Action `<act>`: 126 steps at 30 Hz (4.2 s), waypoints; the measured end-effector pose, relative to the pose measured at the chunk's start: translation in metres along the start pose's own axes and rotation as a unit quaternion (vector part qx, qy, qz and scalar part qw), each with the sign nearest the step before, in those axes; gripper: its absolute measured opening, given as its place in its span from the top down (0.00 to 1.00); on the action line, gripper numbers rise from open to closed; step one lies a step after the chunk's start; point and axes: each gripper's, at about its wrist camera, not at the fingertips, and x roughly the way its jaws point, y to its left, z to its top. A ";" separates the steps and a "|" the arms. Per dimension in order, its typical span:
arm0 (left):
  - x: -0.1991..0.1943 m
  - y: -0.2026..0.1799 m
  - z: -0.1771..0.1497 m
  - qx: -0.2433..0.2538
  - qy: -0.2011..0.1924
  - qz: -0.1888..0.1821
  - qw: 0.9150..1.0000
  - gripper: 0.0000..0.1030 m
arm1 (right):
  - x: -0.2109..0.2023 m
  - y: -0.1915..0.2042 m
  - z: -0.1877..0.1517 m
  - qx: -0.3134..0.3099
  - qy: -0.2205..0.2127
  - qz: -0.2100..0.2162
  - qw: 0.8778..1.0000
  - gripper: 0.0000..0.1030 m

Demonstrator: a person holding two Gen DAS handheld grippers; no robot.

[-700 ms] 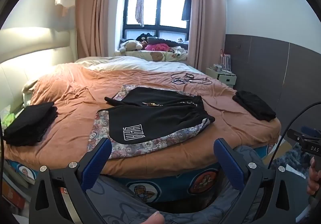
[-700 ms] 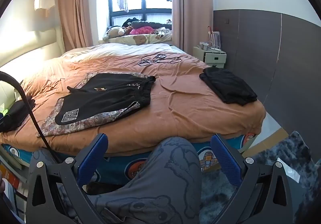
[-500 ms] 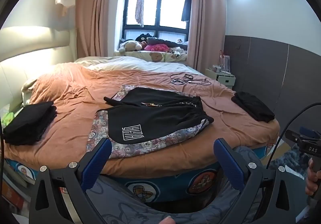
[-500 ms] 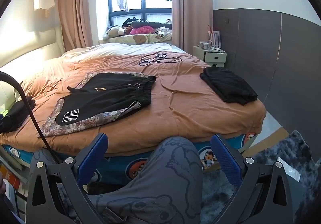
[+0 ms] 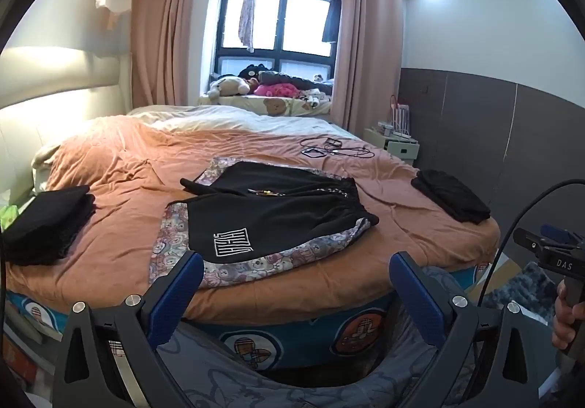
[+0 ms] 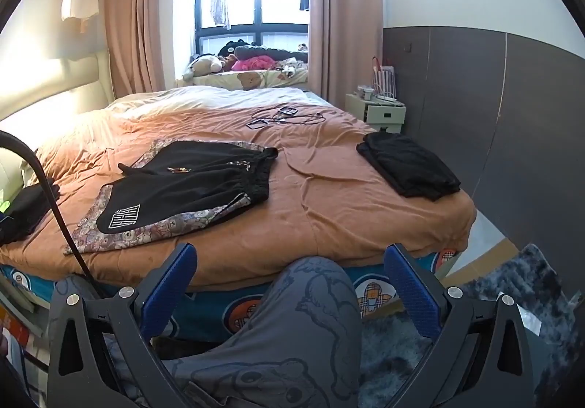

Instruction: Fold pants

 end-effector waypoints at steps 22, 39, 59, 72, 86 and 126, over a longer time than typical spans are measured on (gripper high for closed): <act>-0.003 0.005 -0.006 -0.018 -0.005 -0.016 1.000 0.00 | -0.001 -0.002 0.000 0.003 -0.008 -0.004 1.000 0.00; -0.005 0.009 -0.008 -0.019 -0.008 -0.016 1.000 0.00 | -0.001 -0.001 -0.001 0.004 -0.010 -0.003 1.000 0.00; -0.002 0.019 -0.015 -0.028 -0.011 -0.011 0.999 0.00 | -0.001 0.001 -0.001 -0.003 -0.009 0.002 1.000 0.00; 0.028 0.043 -0.019 -0.057 0.007 0.004 0.998 0.00 | 0.034 -0.007 0.016 0.008 0.020 0.022 1.000 0.00; 0.087 0.078 -0.021 -0.089 0.049 0.044 0.994 0.01 | 0.095 -0.002 0.037 0.007 0.056 0.042 0.997 0.00; 0.158 0.233 -0.073 -0.285 0.146 0.154 0.935 0.25 | 0.267 0.012 0.064 -0.021 0.171 0.159 0.972 0.00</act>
